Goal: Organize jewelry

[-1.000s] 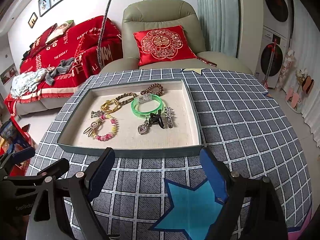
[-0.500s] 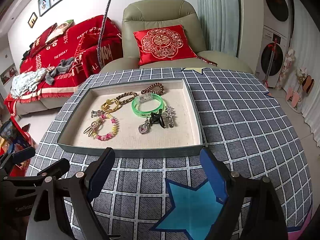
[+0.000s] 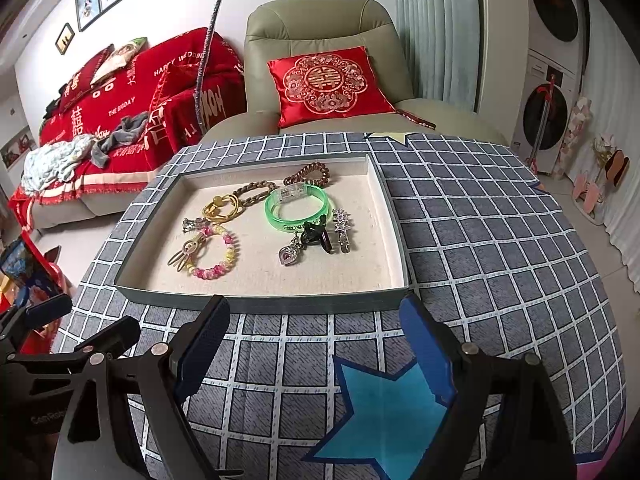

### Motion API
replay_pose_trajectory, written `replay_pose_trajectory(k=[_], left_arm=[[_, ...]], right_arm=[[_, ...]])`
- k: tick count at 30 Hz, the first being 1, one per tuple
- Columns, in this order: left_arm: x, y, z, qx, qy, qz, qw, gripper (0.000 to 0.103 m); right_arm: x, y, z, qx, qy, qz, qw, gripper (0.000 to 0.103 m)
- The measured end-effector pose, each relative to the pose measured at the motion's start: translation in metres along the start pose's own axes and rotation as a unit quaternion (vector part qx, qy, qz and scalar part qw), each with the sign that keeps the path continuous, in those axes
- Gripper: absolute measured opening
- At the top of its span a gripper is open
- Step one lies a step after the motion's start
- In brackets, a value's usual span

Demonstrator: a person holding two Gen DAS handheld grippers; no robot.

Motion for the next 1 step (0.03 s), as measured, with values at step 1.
replay_pose_trajectory(k=[1], left_arm=[[-0.0003,0.0002,0.0001,0.000,0.001,-0.001,1.0000,0.103]], right_arm=[[-0.0003,-0.0003,-0.0001,-0.001,0.000,-0.001,1.000,0.089]])
Point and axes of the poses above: each gripper's, at about its wrist camera, not at the fingertips, and x roughly against the way its jaws point, z to its right, y to its underside, the point moved 5 cm from there along -x, roughly the way its jaws point, and after that the axes turned 4 degrees about -x, right-handed, at the moved point
